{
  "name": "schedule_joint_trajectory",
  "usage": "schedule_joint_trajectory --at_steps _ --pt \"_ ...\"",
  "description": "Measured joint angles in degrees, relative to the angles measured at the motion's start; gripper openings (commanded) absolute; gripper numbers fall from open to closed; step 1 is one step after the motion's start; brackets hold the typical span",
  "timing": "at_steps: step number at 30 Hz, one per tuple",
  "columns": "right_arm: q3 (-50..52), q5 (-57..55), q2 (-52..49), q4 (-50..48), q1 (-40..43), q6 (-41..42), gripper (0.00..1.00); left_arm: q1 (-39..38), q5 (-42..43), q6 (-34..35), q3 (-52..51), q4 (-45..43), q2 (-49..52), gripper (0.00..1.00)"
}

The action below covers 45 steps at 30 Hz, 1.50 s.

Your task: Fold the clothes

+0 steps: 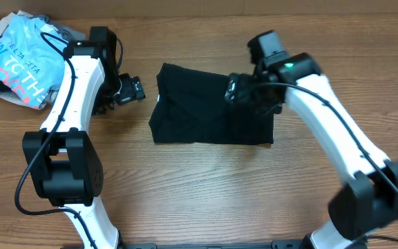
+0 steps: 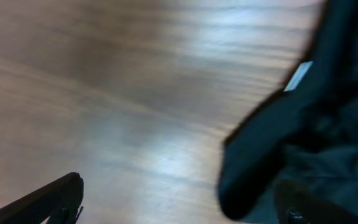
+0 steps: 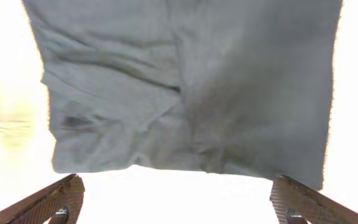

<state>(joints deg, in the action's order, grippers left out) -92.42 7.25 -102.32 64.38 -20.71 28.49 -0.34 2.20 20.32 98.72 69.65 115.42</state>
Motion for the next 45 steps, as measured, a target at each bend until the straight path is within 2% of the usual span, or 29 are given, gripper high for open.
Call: schedule_joint_trajectory --at_steps 8,21,27,36,45 --pt "-0.2 2.2 1.6 5.0 1.9 0.0 1.00 0.0 9.0 -5.4 -3.7 -6.7 0.7 1.00" --pt "-0.2 3.3 1.6 7.2 3.1 -0.3 1.00 2.0 22.8 -13.3 -3.9 -11.9 11.0 1.00" --pt "-0.2 3.4 1.6 11.3 12.4 -0.7 1.00 1.9 26.5 -16.3 -3.9 -12.3 11.3 1.00" --pt "-0.2 3.3 1.6 18.5 26.5 -6.8 1.00 0.1 33.6 -17.4 -2.9 -16.3 13.4 1.00" --pt "-0.2 3.7 1.6 18.7 28.4 -10.4 1.00 -6.1 39.1 -17.6 -0.6 -21.2 16.4 1.00"
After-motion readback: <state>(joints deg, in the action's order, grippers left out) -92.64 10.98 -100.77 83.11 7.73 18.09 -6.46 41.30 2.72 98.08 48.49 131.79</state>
